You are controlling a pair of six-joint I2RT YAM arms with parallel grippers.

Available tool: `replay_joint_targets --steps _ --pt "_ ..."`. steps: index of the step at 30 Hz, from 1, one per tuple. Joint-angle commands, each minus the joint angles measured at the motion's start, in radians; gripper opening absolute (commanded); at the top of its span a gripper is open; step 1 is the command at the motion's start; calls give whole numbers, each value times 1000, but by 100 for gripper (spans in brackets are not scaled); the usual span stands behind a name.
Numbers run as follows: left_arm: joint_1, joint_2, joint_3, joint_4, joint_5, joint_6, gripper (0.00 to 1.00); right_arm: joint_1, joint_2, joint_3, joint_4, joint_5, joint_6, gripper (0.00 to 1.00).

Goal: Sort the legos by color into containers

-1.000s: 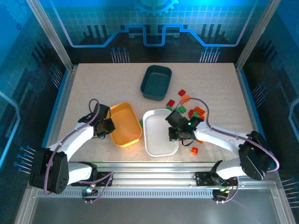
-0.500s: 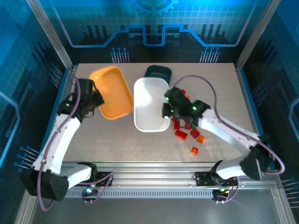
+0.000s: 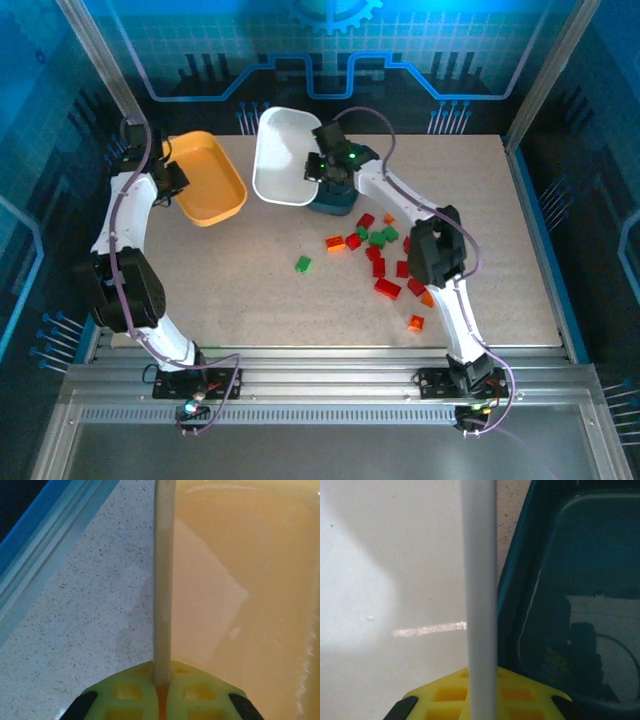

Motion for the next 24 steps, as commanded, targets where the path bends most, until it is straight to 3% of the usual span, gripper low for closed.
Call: replay_joint_targets --steps 1,6,18,24 --pt "17 10 -30 128 119 -1 0 -8 131 175 -126 -27 10 0" --pt "9 102 1 172 174 39 0 -13 269 382 -243 13 17 0" --pt "-75 316 149 140 192 274 0 -1 216 296 -286 102 10 0" --pt "-141 415 280 41 93 388 0 -2 208 304 -330 120 -16 15"
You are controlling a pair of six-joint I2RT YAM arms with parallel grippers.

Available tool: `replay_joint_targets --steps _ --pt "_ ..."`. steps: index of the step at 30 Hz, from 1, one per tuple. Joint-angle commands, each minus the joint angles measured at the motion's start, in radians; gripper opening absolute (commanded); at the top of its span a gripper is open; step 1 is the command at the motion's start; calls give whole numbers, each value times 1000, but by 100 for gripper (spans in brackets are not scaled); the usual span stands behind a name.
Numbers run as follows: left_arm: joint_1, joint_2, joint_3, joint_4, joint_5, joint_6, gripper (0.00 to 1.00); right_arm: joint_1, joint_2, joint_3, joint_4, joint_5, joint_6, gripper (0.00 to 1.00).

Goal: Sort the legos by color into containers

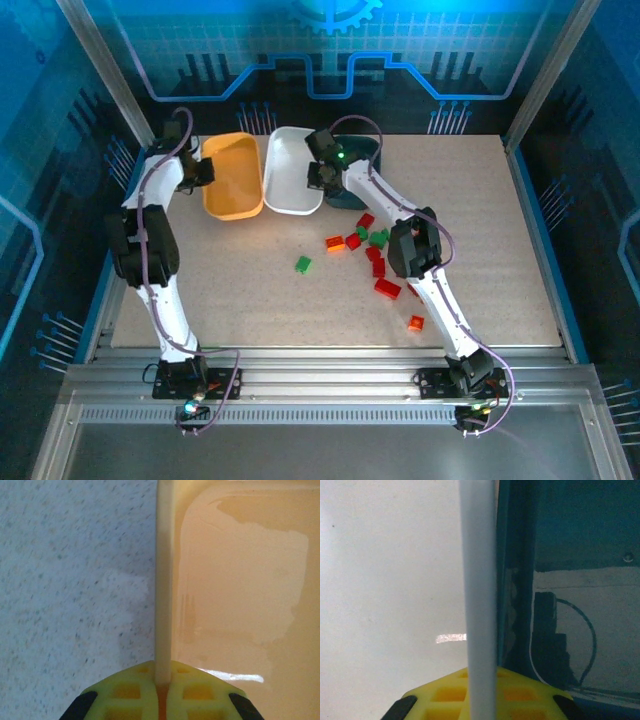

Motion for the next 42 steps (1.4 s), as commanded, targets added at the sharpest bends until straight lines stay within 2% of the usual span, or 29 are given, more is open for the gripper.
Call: replay_joint_targets --steps 1,6,10,13,14,20,27,28,30,31,36,37,40,42 --pt "-54 42 53 -75 -17 97 0 5 -40 -8 -62 0 -19 16" --pt "-69 120 106 -143 -33 148 0 0 -25 22 -78 -16 -35 21" --pt "-67 128 93 -120 -39 147 0 -9 -25 32 -86 -35 -45 23" --pt "-67 140 111 -113 -42 144 0 -8 -42 28 -84 -49 -53 32" --pt "-69 148 127 -115 -43 144 1 -9 -50 23 -79 -62 -54 37" --pt "-69 199 231 -166 -28 150 12 -12 -134 -9 -66 -112 -69 46" --pt "-70 220 243 -179 -22 142 18 -57 -289 -133 -50 -75 -114 51" --pt "-70 221 240 -178 -20 139 20 -71 -306 -159 -42 -73 -123 51" --pt "-70 221 240 -180 -17 129 31 -104 -334 -209 -31 -41 -156 54" --pt "-70 221 240 -180 -16 129 32 -123 -337 -221 -35 -33 -170 55" --pt "-70 191 268 -202 -32 101 54 -233 -295 -223 -76 -35 -270 60" --pt "-70 183 297 -227 -27 87 56 -248 -282 -222 -77 -41 -288 61" --pt "-70 121 381 -297 52 22 66 -284 -222 -187 -103 -47 -328 61" --pt "-69 41 363 -287 112 -49 76 -296 -185 -162 -119 -31 -357 61"
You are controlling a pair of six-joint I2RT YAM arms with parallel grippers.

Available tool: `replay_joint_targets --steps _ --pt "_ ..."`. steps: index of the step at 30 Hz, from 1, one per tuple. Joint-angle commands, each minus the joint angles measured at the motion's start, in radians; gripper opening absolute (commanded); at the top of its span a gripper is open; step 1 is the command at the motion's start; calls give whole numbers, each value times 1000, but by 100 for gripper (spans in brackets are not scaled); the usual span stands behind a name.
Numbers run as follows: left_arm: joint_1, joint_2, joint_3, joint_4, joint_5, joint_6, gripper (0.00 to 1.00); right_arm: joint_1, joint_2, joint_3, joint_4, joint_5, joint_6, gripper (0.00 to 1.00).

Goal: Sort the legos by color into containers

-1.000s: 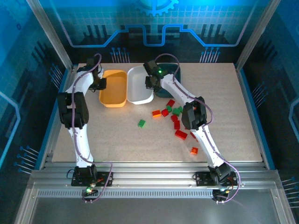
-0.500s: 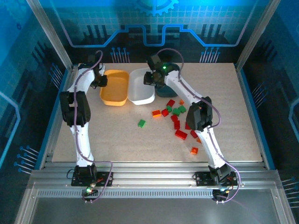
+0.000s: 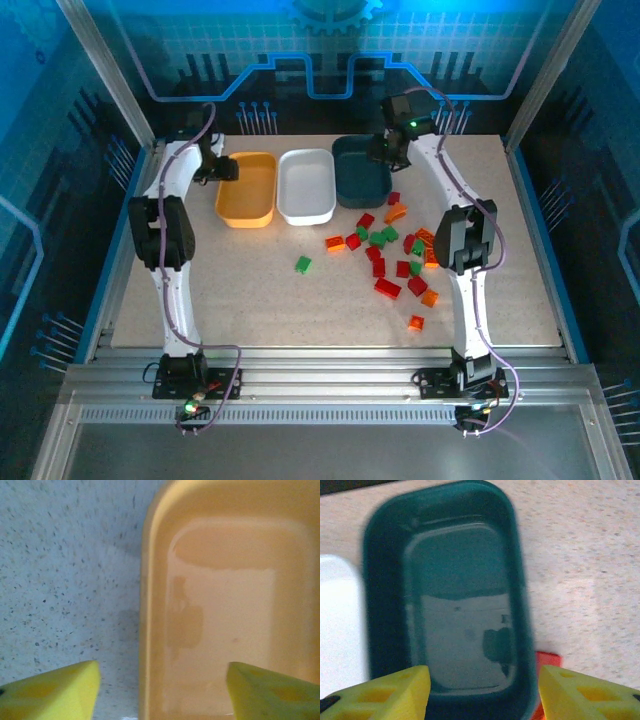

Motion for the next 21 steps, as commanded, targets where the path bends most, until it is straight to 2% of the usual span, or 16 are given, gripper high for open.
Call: replay_joint_targets --steps 1,4,5,7,9,11,13,15,19,21 --pt "-5 -185 12 -33 135 -139 80 -3 83 42 -65 14 -84 61" --pt "-15 -354 -190 98 254 -280 88 -26 124 50 -78 19 -90 61" --pt "-27 -433 -312 178 302 -320 94 -33 134 40 -77 20 -91 60" --pt "-64 -577 -540 338 324 -404 99 -46 148 20 -72 2 -93 57" --pt "-107 -699 -742 480 310 -473 99 -51 147 -26 -42 -22 -102 51" --pt "-131 -775 -860 544 308 -514 99 -49 138 -62 -24 -9 -100 42" --pt "-132 -830 -935 569 307 -553 99 -51 116 -111 5 26 -88 31" --pt "-133 -883 -982 570 302 -568 99 -54 90 -157 35 38 -66 25" --pt "-133 -960 -1021 519 282 -540 99 -51 46 -238 80 67 -19 14" --pt "-132 -994 -1042 502 277 -536 99 -46 10 -298 114 83 5 12"
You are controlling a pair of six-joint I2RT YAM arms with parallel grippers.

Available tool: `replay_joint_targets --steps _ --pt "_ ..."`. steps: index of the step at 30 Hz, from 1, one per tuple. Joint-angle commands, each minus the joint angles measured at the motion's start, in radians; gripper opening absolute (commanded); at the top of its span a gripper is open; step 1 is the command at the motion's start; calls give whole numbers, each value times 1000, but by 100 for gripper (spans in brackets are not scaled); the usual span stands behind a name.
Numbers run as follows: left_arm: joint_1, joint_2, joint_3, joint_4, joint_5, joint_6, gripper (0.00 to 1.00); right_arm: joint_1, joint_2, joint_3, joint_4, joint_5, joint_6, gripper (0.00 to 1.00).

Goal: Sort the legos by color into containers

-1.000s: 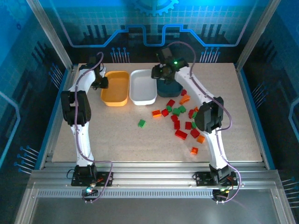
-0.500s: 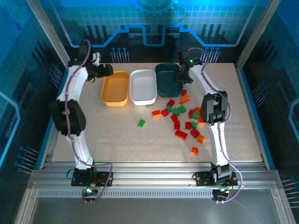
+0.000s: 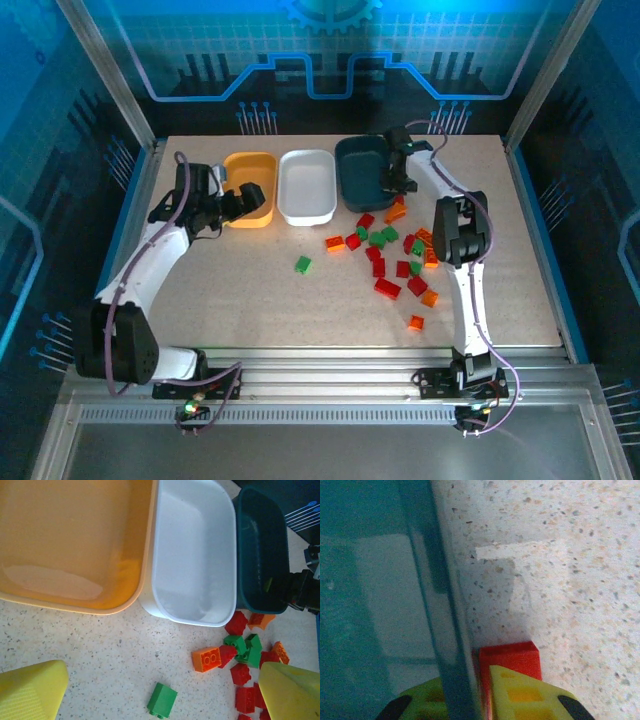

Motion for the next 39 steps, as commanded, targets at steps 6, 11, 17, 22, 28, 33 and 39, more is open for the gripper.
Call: replay_joint_targets --steps 6,11,17,22,28,33,39 --pt "4 -151 -69 13 2 -40 99 34 -133 -172 58 77 99 11" --pt "4 -183 -91 2 20 -62 99 64 -157 -218 37 44 164 12" --pt "4 -213 -114 -11 36 -62 99 72 -196 -276 73 -12 179 16" --pt "4 -217 -119 -10 41 -63 99 72 -215 -278 81 -81 179 19" --pt "4 -213 -119 0 54 -73 99 84 -194 -270 83 -119 196 19" --pt "4 -213 -121 -5 54 -70 99 90 -163 -241 86 -150 196 20" --pt "4 -204 -145 21 72 -86 99 91 -181 -189 36 -99 148 39"
